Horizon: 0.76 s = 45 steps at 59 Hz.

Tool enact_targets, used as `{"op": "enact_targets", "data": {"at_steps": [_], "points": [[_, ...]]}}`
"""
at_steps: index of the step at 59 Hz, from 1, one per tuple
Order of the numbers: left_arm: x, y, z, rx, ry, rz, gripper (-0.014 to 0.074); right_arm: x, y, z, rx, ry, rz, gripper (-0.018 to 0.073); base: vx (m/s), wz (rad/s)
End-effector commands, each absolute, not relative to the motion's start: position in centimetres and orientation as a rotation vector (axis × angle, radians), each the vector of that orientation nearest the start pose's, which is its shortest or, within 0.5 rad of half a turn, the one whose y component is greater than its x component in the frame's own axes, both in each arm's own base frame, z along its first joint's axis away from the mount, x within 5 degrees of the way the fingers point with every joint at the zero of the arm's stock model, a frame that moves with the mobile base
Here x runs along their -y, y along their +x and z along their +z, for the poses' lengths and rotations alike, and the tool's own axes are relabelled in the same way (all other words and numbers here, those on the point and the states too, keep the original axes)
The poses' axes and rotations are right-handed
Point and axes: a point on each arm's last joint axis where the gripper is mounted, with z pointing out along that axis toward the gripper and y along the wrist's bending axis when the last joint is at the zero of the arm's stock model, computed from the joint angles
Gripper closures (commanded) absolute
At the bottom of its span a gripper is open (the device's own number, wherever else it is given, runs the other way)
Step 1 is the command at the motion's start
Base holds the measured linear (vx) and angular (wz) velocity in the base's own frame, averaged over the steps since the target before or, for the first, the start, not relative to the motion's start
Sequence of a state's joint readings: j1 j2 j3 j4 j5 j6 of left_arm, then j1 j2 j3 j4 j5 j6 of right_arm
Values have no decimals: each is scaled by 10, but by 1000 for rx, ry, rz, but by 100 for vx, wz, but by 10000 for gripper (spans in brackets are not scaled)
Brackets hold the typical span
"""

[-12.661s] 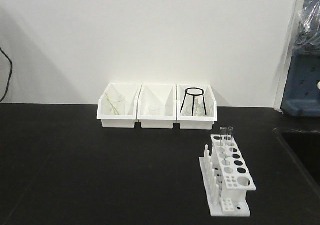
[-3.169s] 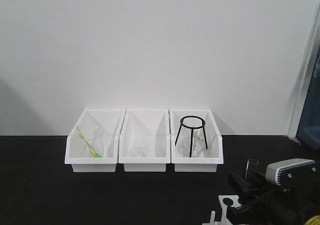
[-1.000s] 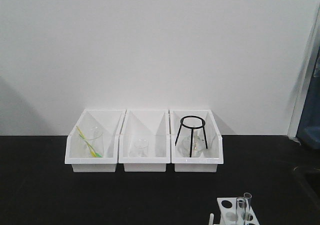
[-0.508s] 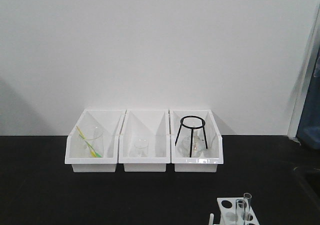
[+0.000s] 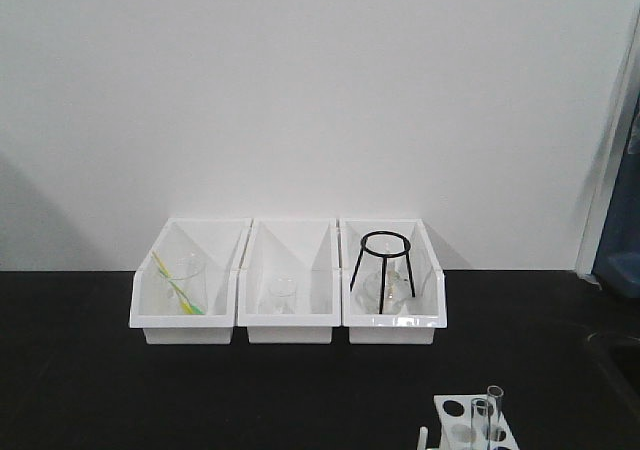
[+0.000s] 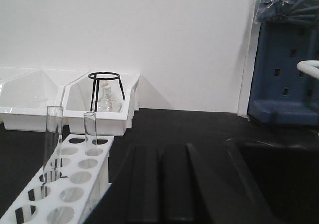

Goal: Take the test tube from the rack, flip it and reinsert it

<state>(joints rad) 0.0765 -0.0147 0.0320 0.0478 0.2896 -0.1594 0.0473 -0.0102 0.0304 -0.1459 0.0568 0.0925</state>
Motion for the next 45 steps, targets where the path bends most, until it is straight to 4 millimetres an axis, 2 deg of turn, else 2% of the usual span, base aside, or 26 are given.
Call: {"op": "enact_targets", "data": {"at_steps": [1,45], "points": [[-5,55,186,-1683,-163,-27,603,-2,56,205,-1481,-80,-17,571,0,0],[-5,55,186,-1683,-163,-27,603,-2,56,205,-1480,-79,-16,571,0,0]]}}
